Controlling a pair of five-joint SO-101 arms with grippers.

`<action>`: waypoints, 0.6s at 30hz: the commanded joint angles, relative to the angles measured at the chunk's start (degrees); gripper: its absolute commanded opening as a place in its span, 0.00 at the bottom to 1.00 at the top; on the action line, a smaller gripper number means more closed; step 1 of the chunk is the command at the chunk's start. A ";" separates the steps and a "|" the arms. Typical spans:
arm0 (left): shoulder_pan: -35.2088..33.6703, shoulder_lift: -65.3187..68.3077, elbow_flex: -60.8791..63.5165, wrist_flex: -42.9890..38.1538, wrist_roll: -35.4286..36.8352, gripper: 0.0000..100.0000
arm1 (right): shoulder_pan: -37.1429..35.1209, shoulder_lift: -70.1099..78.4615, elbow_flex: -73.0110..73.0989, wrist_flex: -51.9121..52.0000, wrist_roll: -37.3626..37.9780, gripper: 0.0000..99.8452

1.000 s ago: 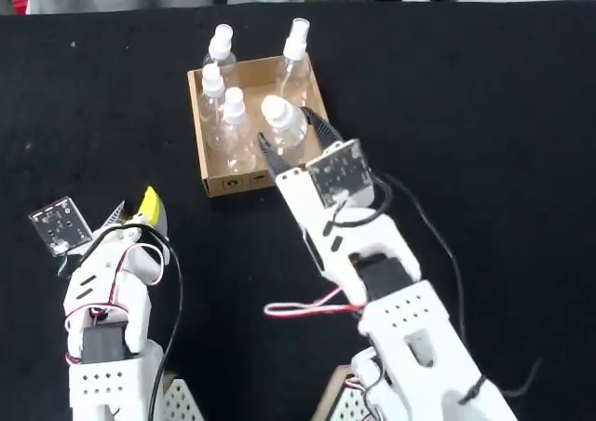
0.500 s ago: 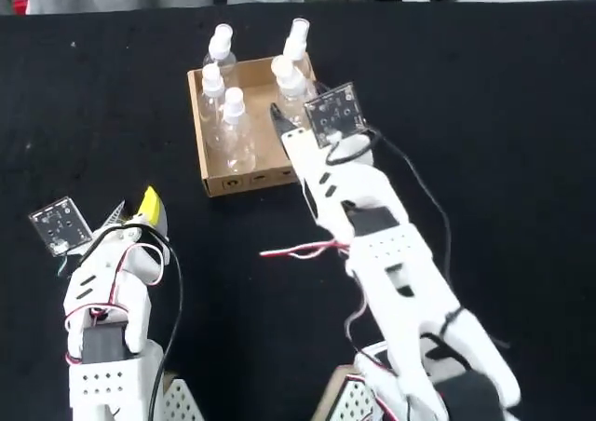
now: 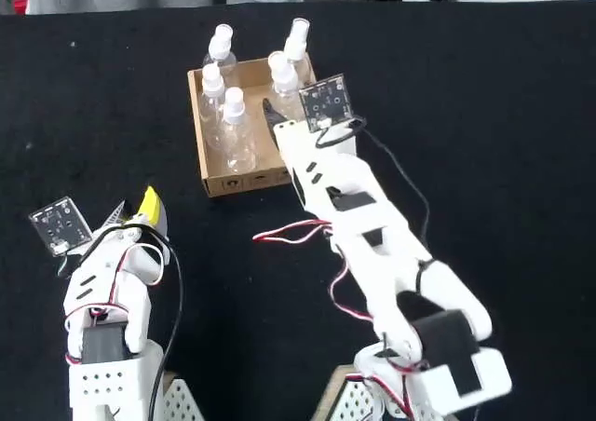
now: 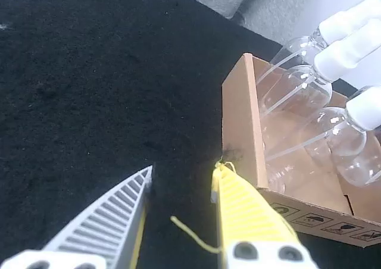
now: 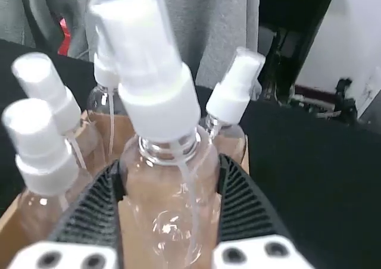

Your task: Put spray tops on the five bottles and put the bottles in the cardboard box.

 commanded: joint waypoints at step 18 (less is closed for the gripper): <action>-0.75 -0.18 1.45 -0.09 -0.53 0.15 | 3.60 15.69 -5.49 -12.31 -1.05 0.01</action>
